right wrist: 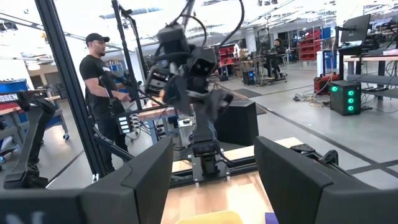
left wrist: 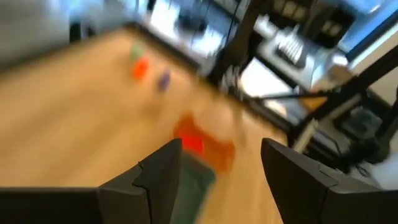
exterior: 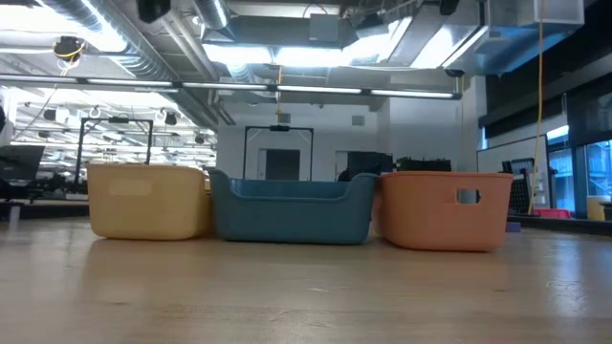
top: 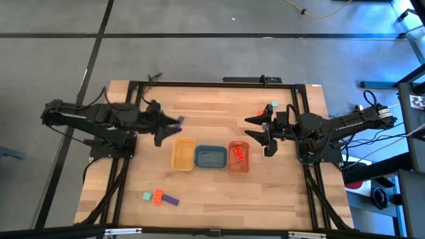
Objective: Sort & place blocks by color
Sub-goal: Put the bottom orange game piece into the orange bin
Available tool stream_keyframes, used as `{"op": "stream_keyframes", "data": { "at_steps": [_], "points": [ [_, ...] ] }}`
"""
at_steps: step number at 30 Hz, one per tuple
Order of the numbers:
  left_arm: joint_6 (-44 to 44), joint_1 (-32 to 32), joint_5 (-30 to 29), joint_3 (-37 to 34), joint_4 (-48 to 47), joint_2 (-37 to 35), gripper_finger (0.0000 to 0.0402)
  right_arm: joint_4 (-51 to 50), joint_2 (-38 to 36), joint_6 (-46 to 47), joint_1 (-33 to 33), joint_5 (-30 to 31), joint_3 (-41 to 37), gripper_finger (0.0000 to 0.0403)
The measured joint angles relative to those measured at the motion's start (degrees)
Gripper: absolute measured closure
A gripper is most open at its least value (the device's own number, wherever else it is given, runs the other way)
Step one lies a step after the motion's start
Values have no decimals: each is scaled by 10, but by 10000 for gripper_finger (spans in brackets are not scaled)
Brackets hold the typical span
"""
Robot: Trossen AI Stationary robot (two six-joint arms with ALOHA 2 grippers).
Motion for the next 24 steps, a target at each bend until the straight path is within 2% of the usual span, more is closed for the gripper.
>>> {"op": "stream_keyframes", "data": {
  "at_steps": [3, 7, 13, 18, 20, 22, 24],
  "points": [
    [-115, -51, 3, 34, -103, 38, 189, 0, 0, 1, 0, 0, 0, 173],
    [-301, -146, -7, 42, -164, 93, 189, 0, 0, 17, 0, 0, 0, 173],
    [-607, -302, -26, 31, -185, 201, 189, 0, 0, 30, 0, 0, 0, 173],
    [-823, -383, 39, 30, -186, 316, 189, 0, 0, 30, 0, -15, 0, 173],
    [-869, -400, 69, 30, -184, 355, 189, 0, 0, 30, 0, -16, 1, 173],
    [-877, -402, 102, 30, -181, 384, 189, 0, 0, 30, 0, -17, 1, 173],
    [-878, -400, 108, 30, -182, 404, 189, 0, 0, 29, 0, -17, 1, 173]
  ]
}}
